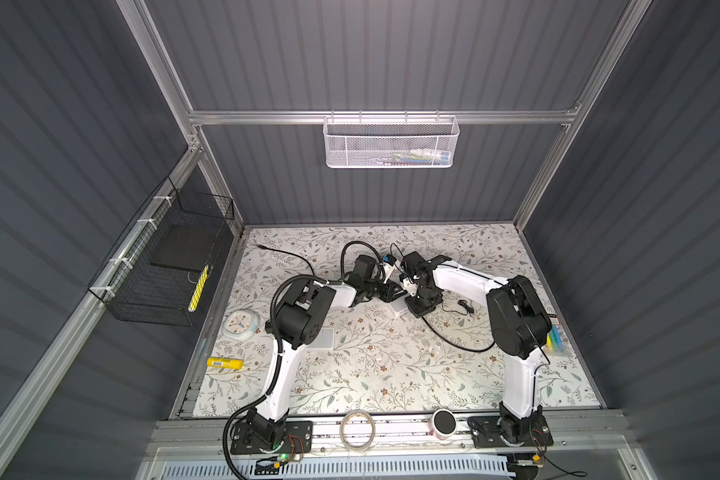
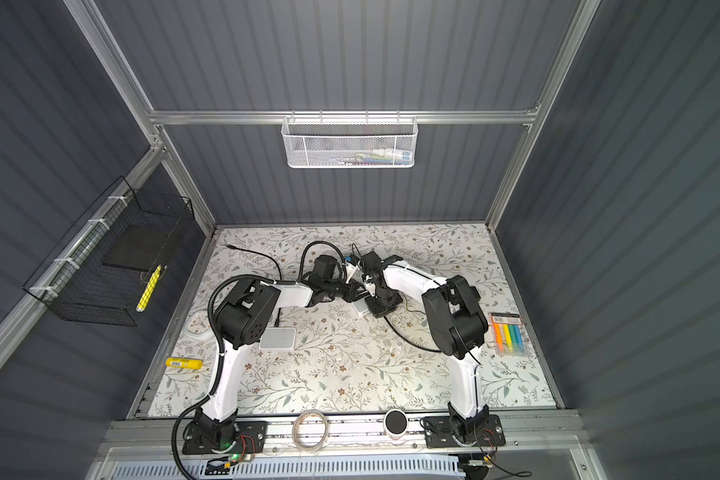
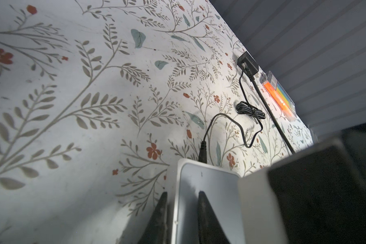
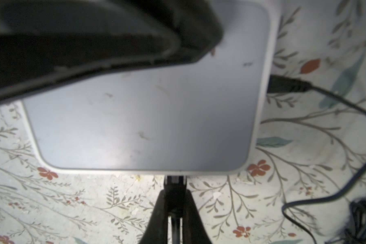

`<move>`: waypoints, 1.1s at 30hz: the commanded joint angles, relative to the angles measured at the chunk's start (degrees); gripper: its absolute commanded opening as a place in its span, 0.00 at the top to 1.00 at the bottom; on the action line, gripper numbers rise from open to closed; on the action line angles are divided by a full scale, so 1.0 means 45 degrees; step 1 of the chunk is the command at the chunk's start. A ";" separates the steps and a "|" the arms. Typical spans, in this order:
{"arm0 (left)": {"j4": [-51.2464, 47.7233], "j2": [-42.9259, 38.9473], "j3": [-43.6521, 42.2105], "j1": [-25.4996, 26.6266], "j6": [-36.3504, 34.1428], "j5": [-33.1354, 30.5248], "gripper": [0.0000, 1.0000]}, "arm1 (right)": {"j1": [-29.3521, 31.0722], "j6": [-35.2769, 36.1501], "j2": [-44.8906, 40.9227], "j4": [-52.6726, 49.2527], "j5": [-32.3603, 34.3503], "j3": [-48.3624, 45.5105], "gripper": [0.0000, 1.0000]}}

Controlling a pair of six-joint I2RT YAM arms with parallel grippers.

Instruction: Insert the plug into the switch port

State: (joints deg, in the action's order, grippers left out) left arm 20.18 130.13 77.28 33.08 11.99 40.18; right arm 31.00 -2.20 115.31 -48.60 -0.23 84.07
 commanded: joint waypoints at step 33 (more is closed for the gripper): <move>-0.5598 0.1474 -0.1426 0.1831 -0.0847 0.4783 0.84 | -0.0230 -0.0828 -0.0216 0.9627 -0.0129 -0.0036 1.00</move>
State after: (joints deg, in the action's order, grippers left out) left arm 19.66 130.32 76.84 31.77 10.07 43.38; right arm 30.30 -5.15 114.26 -42.52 -0.69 79.18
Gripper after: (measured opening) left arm 0.160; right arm 0.118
